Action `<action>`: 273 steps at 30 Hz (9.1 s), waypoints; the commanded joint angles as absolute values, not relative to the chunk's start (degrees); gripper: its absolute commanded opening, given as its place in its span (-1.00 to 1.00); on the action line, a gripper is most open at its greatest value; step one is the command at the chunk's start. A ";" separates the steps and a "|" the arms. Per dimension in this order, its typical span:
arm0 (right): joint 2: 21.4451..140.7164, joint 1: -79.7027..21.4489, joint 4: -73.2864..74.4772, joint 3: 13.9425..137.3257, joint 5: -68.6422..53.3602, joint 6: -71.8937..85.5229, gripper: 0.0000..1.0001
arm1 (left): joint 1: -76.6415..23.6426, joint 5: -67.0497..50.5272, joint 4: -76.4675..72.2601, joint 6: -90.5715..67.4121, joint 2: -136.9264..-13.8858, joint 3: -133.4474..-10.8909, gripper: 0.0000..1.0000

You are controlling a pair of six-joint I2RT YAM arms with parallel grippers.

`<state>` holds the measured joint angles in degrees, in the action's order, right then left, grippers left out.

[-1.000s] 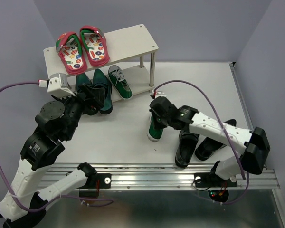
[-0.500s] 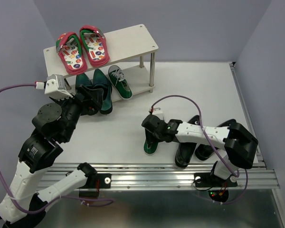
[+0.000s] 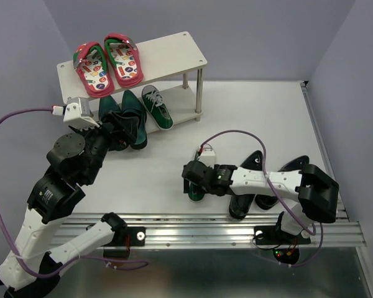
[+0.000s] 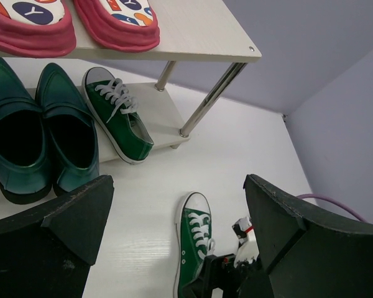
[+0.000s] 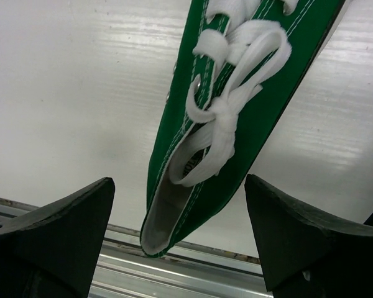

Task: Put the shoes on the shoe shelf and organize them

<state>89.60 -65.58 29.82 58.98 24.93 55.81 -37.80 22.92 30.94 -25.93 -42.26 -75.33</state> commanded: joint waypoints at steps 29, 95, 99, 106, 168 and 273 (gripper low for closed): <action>81.04 -68.12 32.52 66.35 44.56 40.62 -0.99 | -37.88 23.20 28.74 -25.49 -40.87 -74.62 0.94; 123.76 -42.80 4.31 109.52 19.07 -4.40 0.12 | -37.97 26.28 34.89 -28.48 -38.06 -76.38 0.94; 119.01 -42.80 5.44 107.14 18.28 -2.20 0.43 | -37.88 26.10 34.45 -28.13 -38.41 -76.46 0.93; 106.82 -42.80 13.25 100.56 17.49 7.71 0.78 | -37.88 25.84 33.49 -27.86 -38.94 -76.64 0.94; 58.27 -45.26 55.18 47.97 18.27 66.54 -0.99 | -37.88 25.05 23.73 -24.70 -44.21 -77.70 0.93; 114.52 -47.46 19.34 144.67 31.20 11.69 -0.99 | -37.97 28.92 35.16 -28.83 -36.12 -80.77 0.94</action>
<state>117.25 -46.98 27.92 141.64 29.21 10.70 -37.80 28.14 36.18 -28.62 -37.12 -80.66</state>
